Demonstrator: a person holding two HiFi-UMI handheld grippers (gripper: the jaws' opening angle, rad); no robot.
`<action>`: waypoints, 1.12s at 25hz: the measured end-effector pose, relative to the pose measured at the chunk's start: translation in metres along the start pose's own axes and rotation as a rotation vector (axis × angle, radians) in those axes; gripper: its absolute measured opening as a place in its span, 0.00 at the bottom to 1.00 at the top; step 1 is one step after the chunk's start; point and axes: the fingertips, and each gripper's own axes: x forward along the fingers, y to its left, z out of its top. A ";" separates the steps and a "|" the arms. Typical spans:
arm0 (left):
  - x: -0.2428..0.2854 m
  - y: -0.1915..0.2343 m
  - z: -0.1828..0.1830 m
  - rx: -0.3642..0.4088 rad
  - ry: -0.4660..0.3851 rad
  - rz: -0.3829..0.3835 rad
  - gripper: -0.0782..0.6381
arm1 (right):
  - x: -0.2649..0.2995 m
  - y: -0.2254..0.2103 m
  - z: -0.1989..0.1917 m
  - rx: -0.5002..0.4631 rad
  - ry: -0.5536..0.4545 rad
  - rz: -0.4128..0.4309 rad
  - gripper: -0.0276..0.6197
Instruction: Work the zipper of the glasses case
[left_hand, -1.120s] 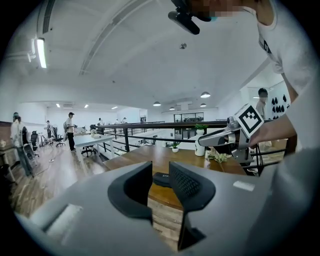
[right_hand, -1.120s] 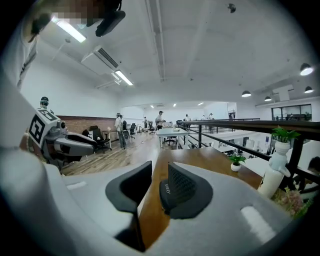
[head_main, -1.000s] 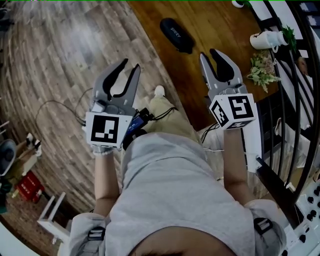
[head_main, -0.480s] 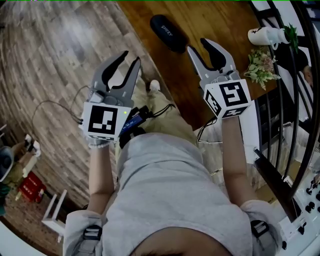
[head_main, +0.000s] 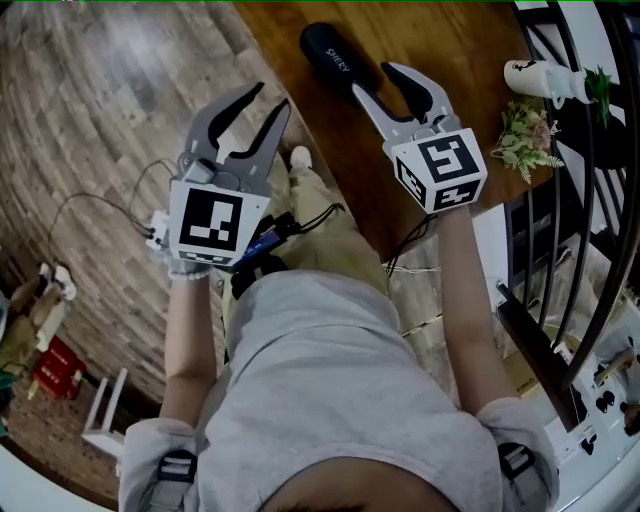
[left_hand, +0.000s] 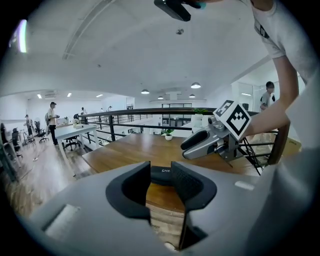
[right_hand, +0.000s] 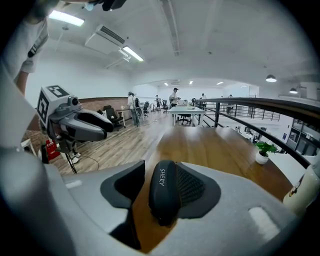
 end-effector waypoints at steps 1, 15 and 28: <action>0.003 0.001 -0.003 0.004 0.012 -0.004 0.29 | 0.006 -0.001 -0.002 0.004 0.011 0.007 0.34; 0.045 -0.003 -0.032 0.008 0.077 -0.120 0.31 | 0.070 -0.011 -0.037 0.003 0.161 0.087 0.38; 0.085 -0.030 -0.069 0.023 0.190 -0.222 0.33 | 0.084 -0.015 -0.047 0.136 0.220 0.188 0.38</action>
